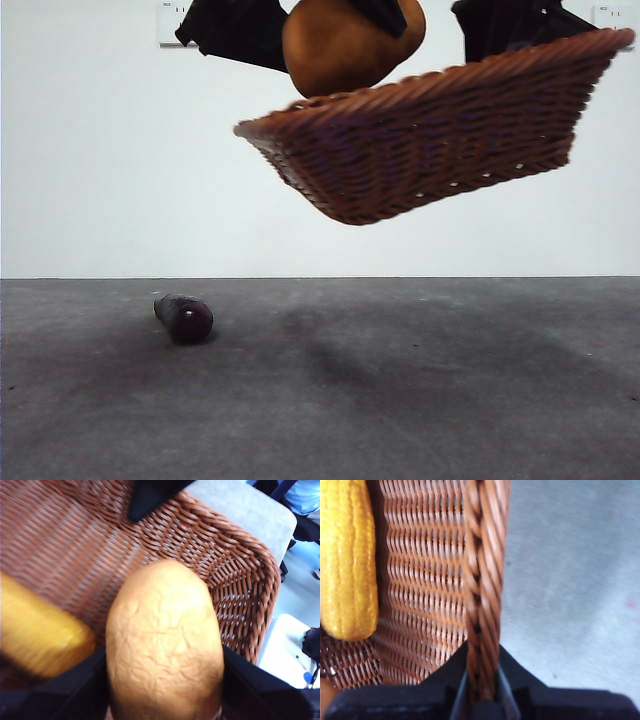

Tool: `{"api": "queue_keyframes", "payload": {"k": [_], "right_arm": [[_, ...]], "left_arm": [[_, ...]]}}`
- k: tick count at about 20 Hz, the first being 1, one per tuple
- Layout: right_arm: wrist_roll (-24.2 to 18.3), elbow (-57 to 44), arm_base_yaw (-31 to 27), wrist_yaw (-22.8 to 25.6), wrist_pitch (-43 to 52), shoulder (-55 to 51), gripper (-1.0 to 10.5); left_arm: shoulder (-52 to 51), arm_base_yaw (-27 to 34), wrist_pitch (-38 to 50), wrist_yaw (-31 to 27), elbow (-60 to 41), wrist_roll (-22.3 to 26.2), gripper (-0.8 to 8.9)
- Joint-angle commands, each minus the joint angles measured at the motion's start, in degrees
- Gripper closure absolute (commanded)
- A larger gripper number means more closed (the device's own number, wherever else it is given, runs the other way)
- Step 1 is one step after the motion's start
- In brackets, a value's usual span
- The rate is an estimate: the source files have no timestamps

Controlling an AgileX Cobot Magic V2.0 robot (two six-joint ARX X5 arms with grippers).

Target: Help me put the vegetables on the table into the basket

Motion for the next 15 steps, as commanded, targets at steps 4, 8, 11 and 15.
{"api": "queue_keyframes", "payload": {"k": [4,8,11,15], "right_arm": [[1.7,-0.3,2.9,-0.3,1.5,0.3,9.6],[2.1,-0.4,3.6,-0.2,1.2,0.3,9.6],[2.5,-0.4,3.6,0.0,1.0,0.3,9.6],[2.6,-0.4,3.3,4.6,1.0,0.3,9.6]], "left_arm": [[0.7,-1.0,0.0,-0.4,-0.4,-3.7,4.41],[0.8,-1.0,-0.2,-5.0,-0.4,-4.5,1.85],[0.8,-1.0,0.1,-6.1,-0.4,-5.0,1.85],[-0.1,-1.0,0.0,-6.1,-0.3,-4.3,1.86]]}}
